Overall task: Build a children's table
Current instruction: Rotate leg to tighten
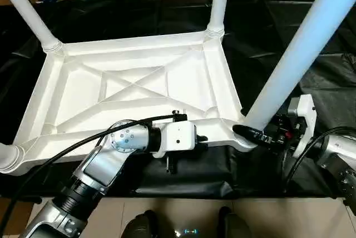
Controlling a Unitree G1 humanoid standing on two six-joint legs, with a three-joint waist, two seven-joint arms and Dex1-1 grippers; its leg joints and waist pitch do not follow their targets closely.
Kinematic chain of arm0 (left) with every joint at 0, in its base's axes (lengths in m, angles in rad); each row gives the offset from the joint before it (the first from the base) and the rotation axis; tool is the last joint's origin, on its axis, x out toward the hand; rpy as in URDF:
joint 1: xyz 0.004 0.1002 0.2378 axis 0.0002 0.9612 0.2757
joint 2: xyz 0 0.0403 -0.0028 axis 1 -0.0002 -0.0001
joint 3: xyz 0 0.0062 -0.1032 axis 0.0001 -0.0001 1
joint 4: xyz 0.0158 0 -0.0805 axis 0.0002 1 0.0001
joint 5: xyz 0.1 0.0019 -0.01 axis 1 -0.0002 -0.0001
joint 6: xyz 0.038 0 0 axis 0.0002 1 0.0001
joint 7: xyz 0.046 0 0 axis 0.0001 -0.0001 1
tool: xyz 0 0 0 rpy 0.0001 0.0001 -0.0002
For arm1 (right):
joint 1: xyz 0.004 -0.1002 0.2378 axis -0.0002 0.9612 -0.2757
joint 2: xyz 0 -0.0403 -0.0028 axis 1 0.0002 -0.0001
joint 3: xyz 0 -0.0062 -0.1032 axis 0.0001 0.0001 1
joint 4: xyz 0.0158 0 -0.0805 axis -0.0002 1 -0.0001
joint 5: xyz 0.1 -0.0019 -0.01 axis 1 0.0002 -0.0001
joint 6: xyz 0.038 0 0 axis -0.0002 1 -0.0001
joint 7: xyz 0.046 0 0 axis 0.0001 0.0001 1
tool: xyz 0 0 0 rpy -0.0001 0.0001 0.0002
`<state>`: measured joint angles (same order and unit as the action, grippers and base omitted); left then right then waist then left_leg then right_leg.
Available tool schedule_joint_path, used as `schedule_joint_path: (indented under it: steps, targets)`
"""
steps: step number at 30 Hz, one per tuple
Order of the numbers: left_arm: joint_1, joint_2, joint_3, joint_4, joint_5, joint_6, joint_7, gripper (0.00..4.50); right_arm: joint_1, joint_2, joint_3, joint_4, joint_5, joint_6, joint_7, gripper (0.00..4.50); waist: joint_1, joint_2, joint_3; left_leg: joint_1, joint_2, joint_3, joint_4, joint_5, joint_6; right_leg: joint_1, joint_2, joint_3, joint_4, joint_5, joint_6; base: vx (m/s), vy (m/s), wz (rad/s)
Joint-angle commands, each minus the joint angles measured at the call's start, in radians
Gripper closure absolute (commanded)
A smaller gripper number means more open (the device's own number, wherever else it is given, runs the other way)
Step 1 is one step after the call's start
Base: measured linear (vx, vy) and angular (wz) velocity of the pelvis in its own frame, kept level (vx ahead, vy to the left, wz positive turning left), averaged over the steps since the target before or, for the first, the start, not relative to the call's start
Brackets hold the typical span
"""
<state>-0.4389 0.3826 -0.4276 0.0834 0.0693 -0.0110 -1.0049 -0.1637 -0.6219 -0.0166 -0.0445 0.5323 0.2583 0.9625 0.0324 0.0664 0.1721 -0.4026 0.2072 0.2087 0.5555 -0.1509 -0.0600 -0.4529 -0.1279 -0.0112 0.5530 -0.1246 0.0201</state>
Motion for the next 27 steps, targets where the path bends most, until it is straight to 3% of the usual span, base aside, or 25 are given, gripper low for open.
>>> schedule_joint_path:
  steps: [1,4,7,9,10,11,13,14,16,17,21,22,25,27]
  targets:
    - [0.028,-0.003,-0.027,-0.006,-0.030,-0.025,-0.038,4.50,-0.004,0.016,-0.043,0.010,-0.014,0.012,-0.071,2.11,0.000,-0.025,-0.073,0.020,0.003,0.002,-0.059,-0.235,0.115,0.051,0.012,-0.003,-0.049,-0.270,-0.205,0.000,0.000,0.00]
    - [0.021,-0.021,-0.037,0.002,-0.006,-0.004,-0.009,4.50,-0.019,0.067,-0.012,0.079,-0.118,0.012,-0.217,2.18,-0.006,-0.027,-0.071,0.016,0.001,-0.001,-0.063,-0.260,0.088,0.050,0.012,-0.004,-0.053,-0.334,-0.181,0.000,0.000,0.00]
    - [0.013,-0.036,-0.044,0.008,0.015,0.016,0.016,4.50,-0.041,0.106,-0.008,0.126,-0.161,0.021,-0.312,2.30,-0.017,-0.023,-0.070,0.017,-0.002,-0.003,-0.066,-0.298,0.056,0.046,0.014,-0.004,-0.057,-0.380,-0.161,0.000,0.000,0.00]
    - [-0.010,-0.072,-0.064,0.025,0.066,0.058,0.071,4.50,-0.089,0.182,-0.017,0.214,-0.207,0.029,-0.471,2.38,-0.025,-0.025,-0.070,0.018,-0.002,-0.004,-0.066,-0.316,0.047,0.042,0.016,-0.004,-0.058,-0.383,-0.159,0.000,0.000,0.00]
    - [-0.026,-0.100,-0.075,0.037,0.092,0.085,0.103,4.50,-0.122,0.221,-0.021,0.271,-0.236,0.022,-0.559,2.41,-0.031,-0.019,-0.067,0.015,-0.004,-0.007,-0.070,-0.331,0.028,0.040,0.015,-0.007,-0.059,-0.412,-0.153,0.000,0.000,0.00]
    - [-0.037,-0.120,-0.083,0.047,0.108,0.104,0.125,4.50,-0.145,0.246,-0.024,0.312,-0.256,0.015,-0.618,2.44,-0.035,-0.021,-0.067,0.017,-0.006,-0.011,-0.071,-0.365,0.007,0.040,0.016,-0.010,-0.062,-0.453,-0.139,0.000,0.000,0.00]
    - [-0.074,-0.194,-0.103,0.077,0.137,0.166,0.180,4.50,-0.225,0.319,-0.061,0.447,-0.307,-0.045,-0.803,2.45,-0.042,-0.024,-0.066,0.020,-0.007,-0.012,-0.070,-0.406,-0.012,0.032,0.014,-0.010,-0.068,-0.490,-0.126,0.000,0.000,0.00]
    - [-0.084,-0.213,-0.106,0.085,0.141,0.177,0.193,4.50,-0.244,0.335,-0.075,0.477,-0.307,-0.061,-0.842,2.47,-0.046,-0.025,-0.067,0.020,-0.010,-0.015,-0.071,-0.424,-0.016,0.035,0.016,-0.013,-0.071,-0.507,-0.117,0.000,0.000,0.00]
    - [-0.143,-0.328,-0.118,0.144,0.161,0.224,0.273,4.50,-0.357,0.418,-0.153,0.654,-0.293,-0.155,-1.054,2.49,-0.054,-0.028,-0.066,0.016,-0.011,-0.017,-0.072,-0.437,-0.017,0.033,0.016,-0.015,-0.073,-0.511,-0.112,0.000,0.000,0.00]
    - [-0.160,-0.356,-0.118,0.163,0.163,0.221,0.291,4.50,-0.388,0.434,-0.171,0.699,-0.285,-0.182,-1.096,2.49,-0.055,-0.028,-0.065,0.022,-0.013,-0.018,-0.070,-0.462,-0.021,0.030,0.017,-0.019,-0.077,-0.530,-0.104,0.000,0.000,0.00]
    - [-0.189,-0.386,-0.112,0.193,0.168,0.206,0.311,4.50,-0.448,0.452,-0.185,0.773,-0.287,-0.238,-1.125,2.49,-0.054,-0.028,-0.067,0.017,-0.013,-0.019,-0.075,-0.476,0.001,0.037,0.019,-0.025,-0.079,-0.469,-0.102,0.000,0.000,0.00]
    - [-0.184,-0.363,-0.108,0.189,0.175,0.195,0.303,4.50,-0.457,0.447,-0.178,0.777,-0.287,-0.251,-1.079,2.49,-0.055,-0.037,-0.067,0.017,-0.014,-0.017,-0.074,-0.475,0.006,0.035,0.021,-0.024,-0.081,-0.463,-0.102,0.000,0.000,0.00]
    - [-0.161,-0.315,-0.097,0.176,0.176,0.171,0.280,4.50,-0.445,0.435,-0.159,0.745,-0.270,-0.283,-0.950,2.49,-0.051,-0.035,-0.067,0.015,-0.010,-0.017,-0.076,-0.467,0.027,0.040,0.021,-0.023,-0.075,-0.418,-0.124,0.000,0.000,0.00]
    - [-0.136,-0.269,-0.085,0.163,0.167,0.147,0.247,4.50,-0.420,0.412,-0.118,0.695,-0.255,-0.318,-0.790,2.49,-0.048,-0.035,-0.069,0.014,-0.008,-0.015,-0.075,-0.452,0.038,0.044,0.019,-0.020,-0.072,-0.385,-0.140,0.000,0.000,0.00]
